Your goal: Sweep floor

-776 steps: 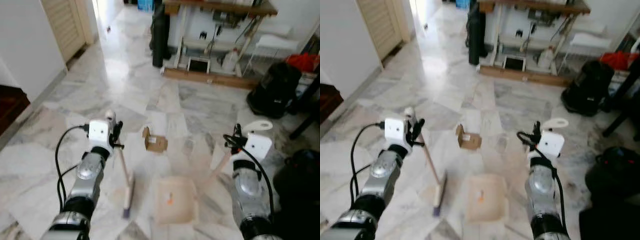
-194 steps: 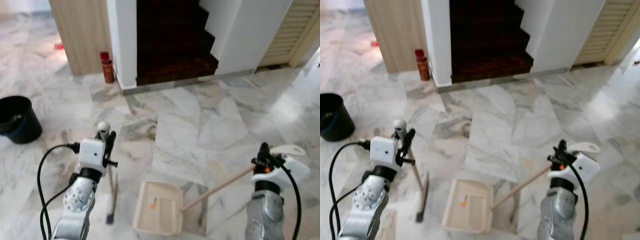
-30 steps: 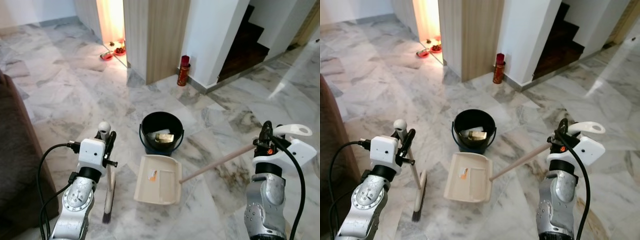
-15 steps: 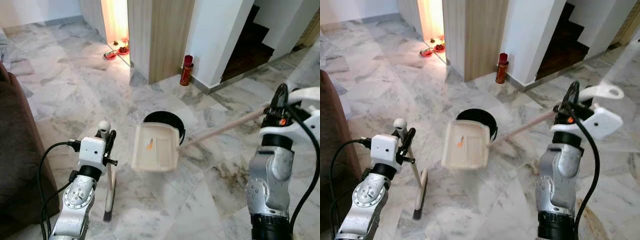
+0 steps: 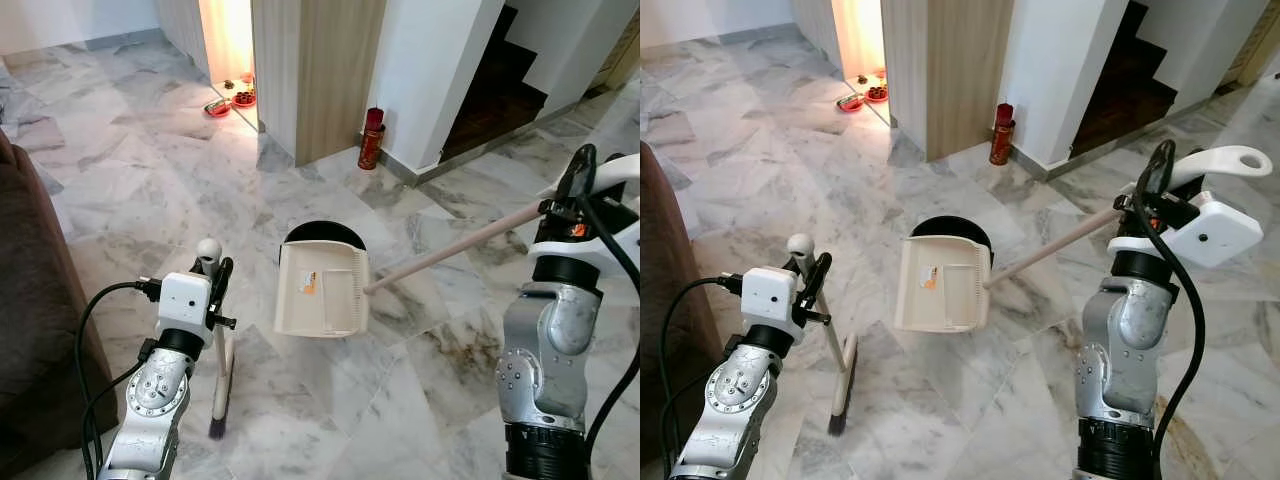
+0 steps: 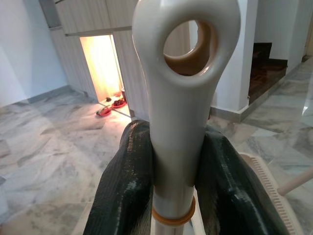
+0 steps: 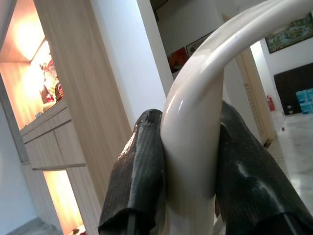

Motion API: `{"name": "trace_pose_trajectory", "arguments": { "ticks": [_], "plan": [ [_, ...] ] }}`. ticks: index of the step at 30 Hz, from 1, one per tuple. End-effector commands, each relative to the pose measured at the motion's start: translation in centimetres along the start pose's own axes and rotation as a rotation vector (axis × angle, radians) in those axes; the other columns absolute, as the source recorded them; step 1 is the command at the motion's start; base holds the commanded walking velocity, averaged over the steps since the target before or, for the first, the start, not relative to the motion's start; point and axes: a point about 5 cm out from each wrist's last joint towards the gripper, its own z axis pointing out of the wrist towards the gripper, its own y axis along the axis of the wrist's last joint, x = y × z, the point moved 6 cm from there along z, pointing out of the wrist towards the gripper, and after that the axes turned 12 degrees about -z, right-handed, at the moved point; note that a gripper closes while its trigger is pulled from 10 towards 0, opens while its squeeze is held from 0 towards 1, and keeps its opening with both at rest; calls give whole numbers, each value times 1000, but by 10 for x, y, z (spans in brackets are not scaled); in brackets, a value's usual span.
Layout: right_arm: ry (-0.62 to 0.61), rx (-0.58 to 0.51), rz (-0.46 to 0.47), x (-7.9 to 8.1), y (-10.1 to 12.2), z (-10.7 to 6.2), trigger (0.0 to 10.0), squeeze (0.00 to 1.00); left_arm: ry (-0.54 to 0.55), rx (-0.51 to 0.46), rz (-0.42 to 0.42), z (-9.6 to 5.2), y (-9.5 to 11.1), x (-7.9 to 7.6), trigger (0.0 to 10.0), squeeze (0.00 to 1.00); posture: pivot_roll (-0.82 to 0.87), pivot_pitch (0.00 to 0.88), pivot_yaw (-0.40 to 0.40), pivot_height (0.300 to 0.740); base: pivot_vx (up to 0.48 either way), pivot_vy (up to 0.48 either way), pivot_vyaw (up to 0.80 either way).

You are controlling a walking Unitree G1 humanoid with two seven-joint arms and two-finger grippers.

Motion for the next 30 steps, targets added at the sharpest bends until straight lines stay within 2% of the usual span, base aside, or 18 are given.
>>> {"name": "trace_pose_trajectory", "arguments": {
  "ticks": [1,8,30],
  "plan": [
    [-25,-75,29,-4,21,4,10000,0,-16,-39,22,1,11,-3,10000,0,179,66,-70,740,0,0,0],
    [-31,-67,31,-6,20,3,10000,0,-12,-35,29,1,10,-3,10000,0,180,66,-72,740,72,0,0],
    [-29,-54,38,-6,18,1,10000,0,-7,-35,33,1,10,-2,10000,0,185,61,-75,740,328,0,0]
  ]
}}
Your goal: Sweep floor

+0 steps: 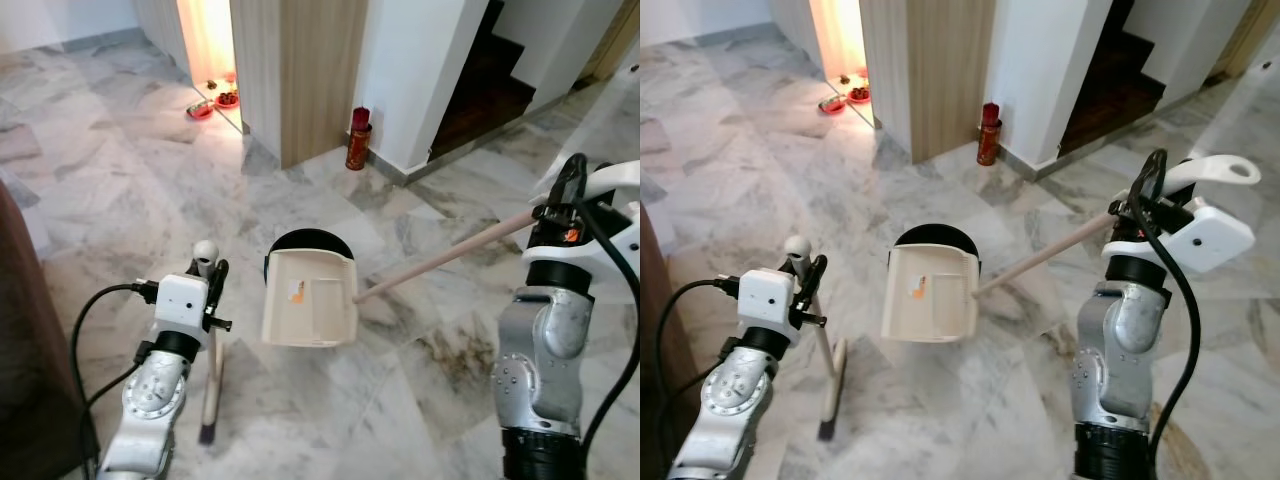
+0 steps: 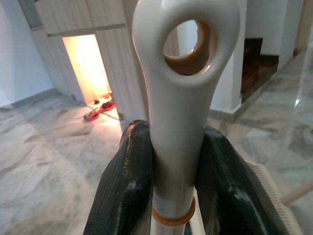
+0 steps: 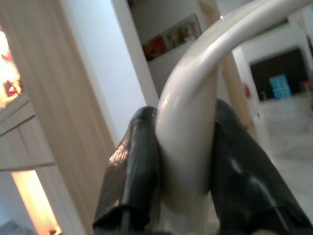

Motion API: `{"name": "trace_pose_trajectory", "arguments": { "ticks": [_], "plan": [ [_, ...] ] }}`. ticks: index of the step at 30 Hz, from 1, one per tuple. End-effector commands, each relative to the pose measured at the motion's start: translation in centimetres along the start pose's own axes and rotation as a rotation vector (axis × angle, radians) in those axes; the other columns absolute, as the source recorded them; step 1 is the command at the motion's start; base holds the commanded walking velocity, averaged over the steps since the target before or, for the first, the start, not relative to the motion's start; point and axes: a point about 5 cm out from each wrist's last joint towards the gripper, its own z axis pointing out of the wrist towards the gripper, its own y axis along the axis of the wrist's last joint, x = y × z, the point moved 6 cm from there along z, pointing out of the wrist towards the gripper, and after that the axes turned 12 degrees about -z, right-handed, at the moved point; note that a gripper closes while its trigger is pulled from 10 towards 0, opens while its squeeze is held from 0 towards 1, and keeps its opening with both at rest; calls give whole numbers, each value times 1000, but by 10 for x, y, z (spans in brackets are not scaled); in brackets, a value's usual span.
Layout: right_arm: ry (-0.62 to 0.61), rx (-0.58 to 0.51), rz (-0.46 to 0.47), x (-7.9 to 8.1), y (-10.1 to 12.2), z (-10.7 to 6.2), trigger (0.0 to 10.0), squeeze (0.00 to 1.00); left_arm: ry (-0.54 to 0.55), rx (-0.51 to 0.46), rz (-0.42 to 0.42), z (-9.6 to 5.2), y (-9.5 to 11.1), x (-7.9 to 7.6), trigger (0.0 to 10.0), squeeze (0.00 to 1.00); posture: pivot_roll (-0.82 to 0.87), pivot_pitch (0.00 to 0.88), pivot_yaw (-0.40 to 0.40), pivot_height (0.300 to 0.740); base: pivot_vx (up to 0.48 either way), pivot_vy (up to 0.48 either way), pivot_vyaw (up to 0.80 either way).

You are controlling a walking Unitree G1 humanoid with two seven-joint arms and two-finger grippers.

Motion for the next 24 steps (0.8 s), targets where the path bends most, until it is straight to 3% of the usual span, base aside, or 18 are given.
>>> {"name": "trace_pose_trajectory", "arguments": {
  "ticks": [1,24],
  "plan": [
    [4,-95,41,6,26,5,10000,0,2,-46,20,2,13,4,10000,0,184,62,-75,740,349,0,0],
    [9,-75,66,5,24,5,10000,0,7,-50,20,2,13,3,10000,0,183,68,-82,740,347,0,0]
  ]
}}
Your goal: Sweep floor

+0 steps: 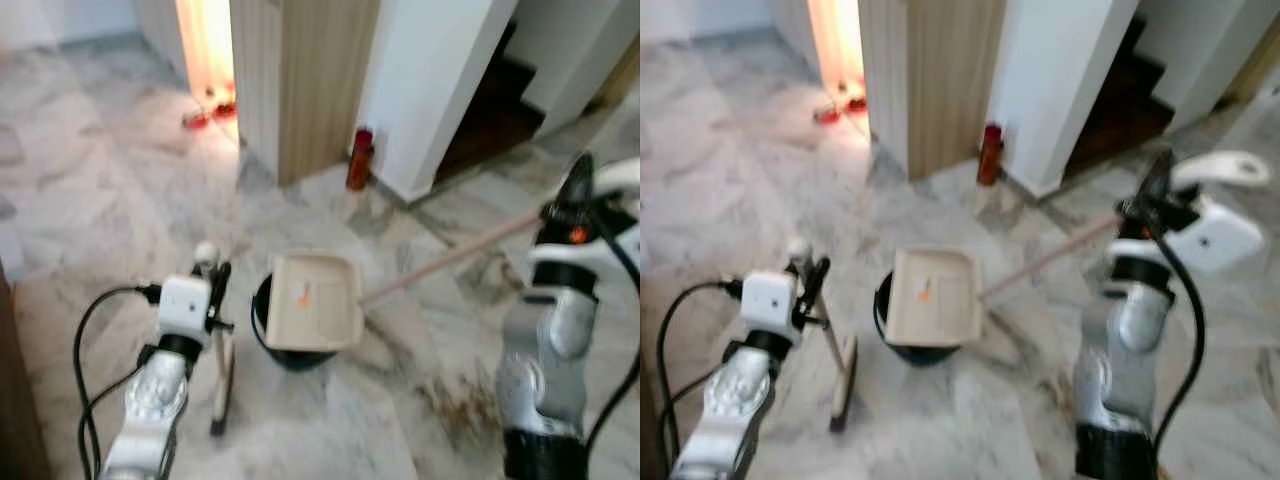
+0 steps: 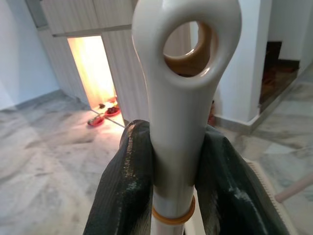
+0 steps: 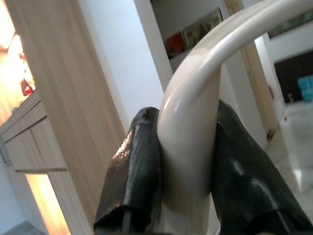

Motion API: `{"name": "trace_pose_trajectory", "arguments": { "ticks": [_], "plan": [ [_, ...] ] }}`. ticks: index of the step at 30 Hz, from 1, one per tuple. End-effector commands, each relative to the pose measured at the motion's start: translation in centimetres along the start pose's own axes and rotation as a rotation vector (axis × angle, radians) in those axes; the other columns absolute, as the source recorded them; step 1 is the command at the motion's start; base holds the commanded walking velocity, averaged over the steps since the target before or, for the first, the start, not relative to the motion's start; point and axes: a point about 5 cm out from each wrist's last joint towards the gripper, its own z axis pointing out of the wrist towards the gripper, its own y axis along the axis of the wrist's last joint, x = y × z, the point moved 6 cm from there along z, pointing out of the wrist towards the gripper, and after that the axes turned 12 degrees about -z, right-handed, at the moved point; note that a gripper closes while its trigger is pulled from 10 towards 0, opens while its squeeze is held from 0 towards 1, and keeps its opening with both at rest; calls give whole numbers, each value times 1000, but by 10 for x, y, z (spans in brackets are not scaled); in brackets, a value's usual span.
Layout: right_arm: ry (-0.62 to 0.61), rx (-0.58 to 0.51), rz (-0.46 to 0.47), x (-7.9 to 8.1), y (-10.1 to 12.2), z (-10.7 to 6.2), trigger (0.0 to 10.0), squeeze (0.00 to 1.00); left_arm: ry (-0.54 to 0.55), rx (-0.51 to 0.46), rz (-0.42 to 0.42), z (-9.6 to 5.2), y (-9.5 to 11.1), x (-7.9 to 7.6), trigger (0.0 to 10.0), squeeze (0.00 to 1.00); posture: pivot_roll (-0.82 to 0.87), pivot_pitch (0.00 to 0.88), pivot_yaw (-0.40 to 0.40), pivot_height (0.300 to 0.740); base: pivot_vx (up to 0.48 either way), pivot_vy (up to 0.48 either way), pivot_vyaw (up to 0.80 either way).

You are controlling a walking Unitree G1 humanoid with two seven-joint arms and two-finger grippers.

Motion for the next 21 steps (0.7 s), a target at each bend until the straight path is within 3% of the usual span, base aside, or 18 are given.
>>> {"name": "trace_pose_trajectory", "arguments": {
  "ticks": [1,14,21],
  "plan": [
    [-21,-63,14,-7,18,4,10000,0,-13,-42,-4,2,10,-6,10000,0,183,68,-83,740,345,0,0],
    [-8,-59,7,-4,18,4,10000,0,-14,-38,-6,2,9,-5,10000,0,182,71,-79,740,348,0,0],
    [-4,-48,11,-3,16,4,10000,0,-13,-39,-5,2,10,-5,10000,0,184,76,-78,740,348,0,342]
  ]
}}
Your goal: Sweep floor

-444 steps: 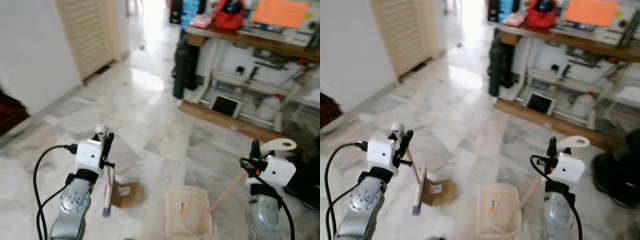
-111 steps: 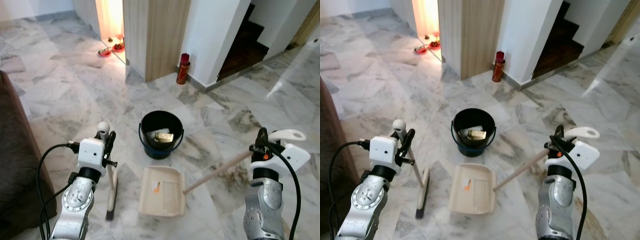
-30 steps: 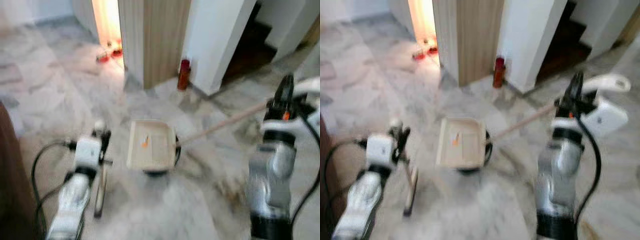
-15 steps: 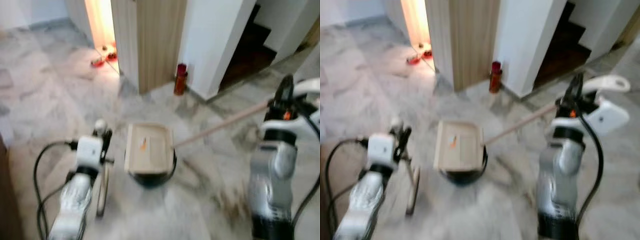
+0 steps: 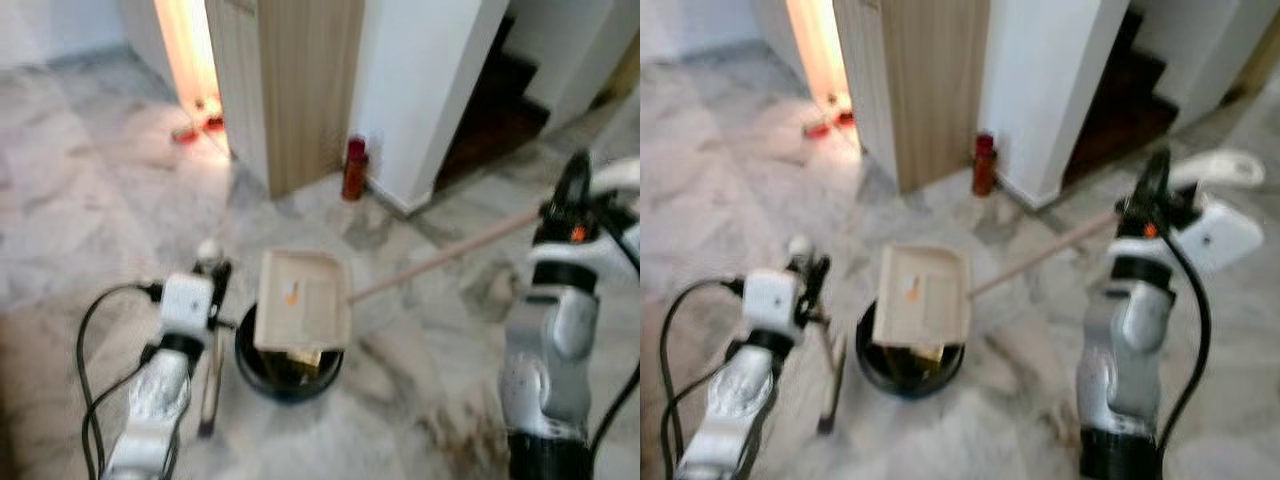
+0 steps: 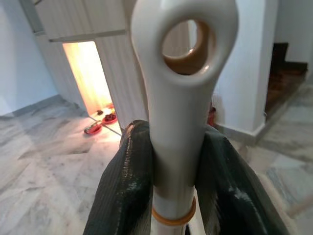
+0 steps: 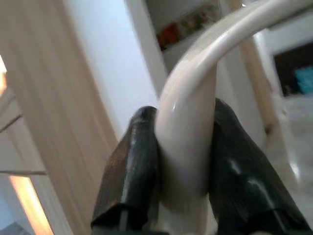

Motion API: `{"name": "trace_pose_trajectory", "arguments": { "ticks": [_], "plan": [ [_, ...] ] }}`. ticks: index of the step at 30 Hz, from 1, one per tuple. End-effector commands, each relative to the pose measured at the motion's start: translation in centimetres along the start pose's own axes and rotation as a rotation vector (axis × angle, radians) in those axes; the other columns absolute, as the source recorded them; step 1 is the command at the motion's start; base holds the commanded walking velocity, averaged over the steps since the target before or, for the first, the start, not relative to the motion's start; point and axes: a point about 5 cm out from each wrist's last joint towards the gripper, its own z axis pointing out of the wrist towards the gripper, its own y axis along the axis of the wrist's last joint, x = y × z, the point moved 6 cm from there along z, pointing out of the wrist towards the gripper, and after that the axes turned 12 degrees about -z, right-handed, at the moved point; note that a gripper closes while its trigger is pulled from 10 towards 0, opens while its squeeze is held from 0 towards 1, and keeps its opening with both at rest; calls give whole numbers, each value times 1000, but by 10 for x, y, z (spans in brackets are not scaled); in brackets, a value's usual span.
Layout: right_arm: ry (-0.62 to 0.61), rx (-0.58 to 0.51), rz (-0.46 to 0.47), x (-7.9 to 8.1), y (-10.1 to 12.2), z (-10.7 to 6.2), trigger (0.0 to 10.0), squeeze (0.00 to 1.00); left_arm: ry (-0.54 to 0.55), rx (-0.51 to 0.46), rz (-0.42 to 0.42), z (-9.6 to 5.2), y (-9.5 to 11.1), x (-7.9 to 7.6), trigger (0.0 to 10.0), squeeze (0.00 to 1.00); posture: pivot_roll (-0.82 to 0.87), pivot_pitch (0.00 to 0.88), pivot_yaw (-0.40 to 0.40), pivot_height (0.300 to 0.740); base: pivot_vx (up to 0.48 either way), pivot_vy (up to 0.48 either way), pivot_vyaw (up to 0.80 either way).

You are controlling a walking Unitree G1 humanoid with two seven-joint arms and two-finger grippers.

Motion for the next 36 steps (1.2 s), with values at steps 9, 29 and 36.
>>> {"name": "trace_pose_trajectory", "arguments": {
  "ticks": [9,29,36],
  "plan": [
    [6,-68,59,7,19,4,10000,0,-3,-44,19,3,13,3,10000,0,185,85,-78,740,347,0,0],
    [78,-75,97,24,25,3,10000,0,2,-66,10,5,17,3,10000,0,184,101,-78,740,187,0,0],
    [265,-127,112,60,38,-6,10000,0,-2,-66,10,6,17,3,10000,0,181,108,-76,740,0,0,0]
  ]
}}
